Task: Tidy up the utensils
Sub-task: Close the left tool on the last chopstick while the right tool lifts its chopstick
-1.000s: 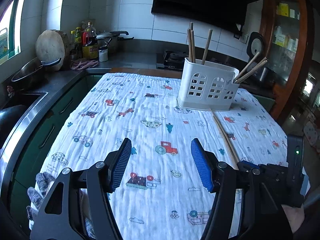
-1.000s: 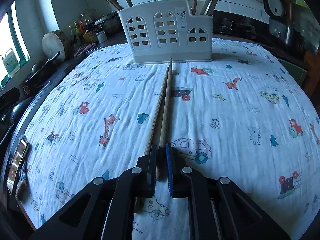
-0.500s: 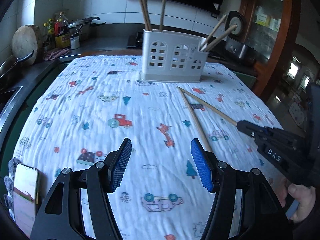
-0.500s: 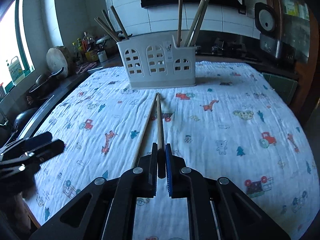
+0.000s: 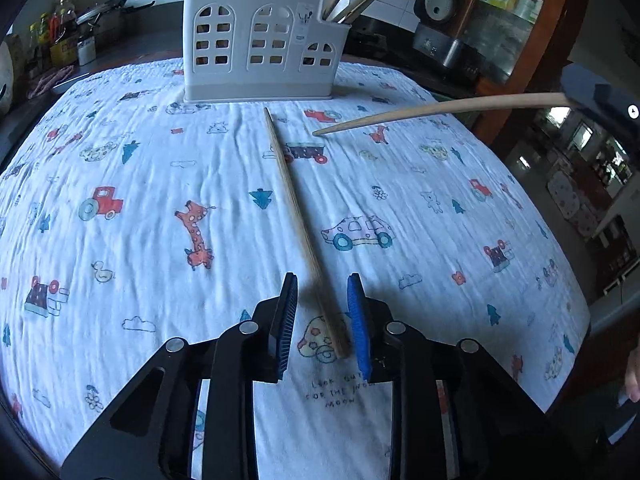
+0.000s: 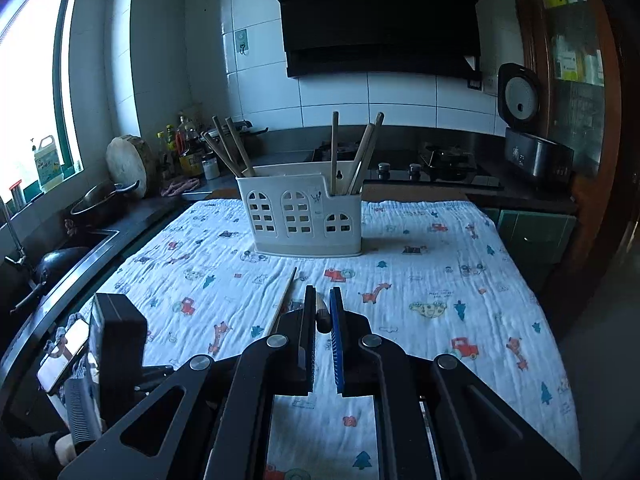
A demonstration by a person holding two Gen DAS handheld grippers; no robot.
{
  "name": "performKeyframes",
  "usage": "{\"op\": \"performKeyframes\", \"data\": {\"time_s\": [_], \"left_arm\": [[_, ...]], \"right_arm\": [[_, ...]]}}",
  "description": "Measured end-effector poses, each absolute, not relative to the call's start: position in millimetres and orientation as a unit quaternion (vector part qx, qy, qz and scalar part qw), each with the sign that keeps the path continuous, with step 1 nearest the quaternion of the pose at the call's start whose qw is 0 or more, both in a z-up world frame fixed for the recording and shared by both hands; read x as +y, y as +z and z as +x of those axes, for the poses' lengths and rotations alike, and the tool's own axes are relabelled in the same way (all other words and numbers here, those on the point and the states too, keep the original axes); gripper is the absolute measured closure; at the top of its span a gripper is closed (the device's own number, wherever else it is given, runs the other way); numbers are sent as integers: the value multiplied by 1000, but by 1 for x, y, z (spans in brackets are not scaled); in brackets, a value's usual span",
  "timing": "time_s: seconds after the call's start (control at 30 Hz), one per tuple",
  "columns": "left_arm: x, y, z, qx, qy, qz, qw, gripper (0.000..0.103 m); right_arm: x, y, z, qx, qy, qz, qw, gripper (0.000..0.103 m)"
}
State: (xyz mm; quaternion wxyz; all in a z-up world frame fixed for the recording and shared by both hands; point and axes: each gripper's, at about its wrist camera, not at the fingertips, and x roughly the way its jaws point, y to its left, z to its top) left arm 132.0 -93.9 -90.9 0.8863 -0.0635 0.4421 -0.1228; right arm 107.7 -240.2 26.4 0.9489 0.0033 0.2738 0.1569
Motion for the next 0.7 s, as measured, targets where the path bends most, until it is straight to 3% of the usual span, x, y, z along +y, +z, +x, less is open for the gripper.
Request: {"op": "performKeyframes", "data": {"time_s": [0.27, 0.43, 0.7], "left_arm": [[-104, -93, 140, 445, -88, -34, 891, 94], [-98, -84, 137, 441, -90, -38, 892, 97], [-57, -14, 131, 375, -110, -53, 919, 98]], "right_arm": [[-240, 31, 108, 266, 160, 2, 950, 96], [-239, 35, 112, 267, 159, -3, 951, 96], [-235, 64, 132, 270, 173, -33, 947, 96]]}}
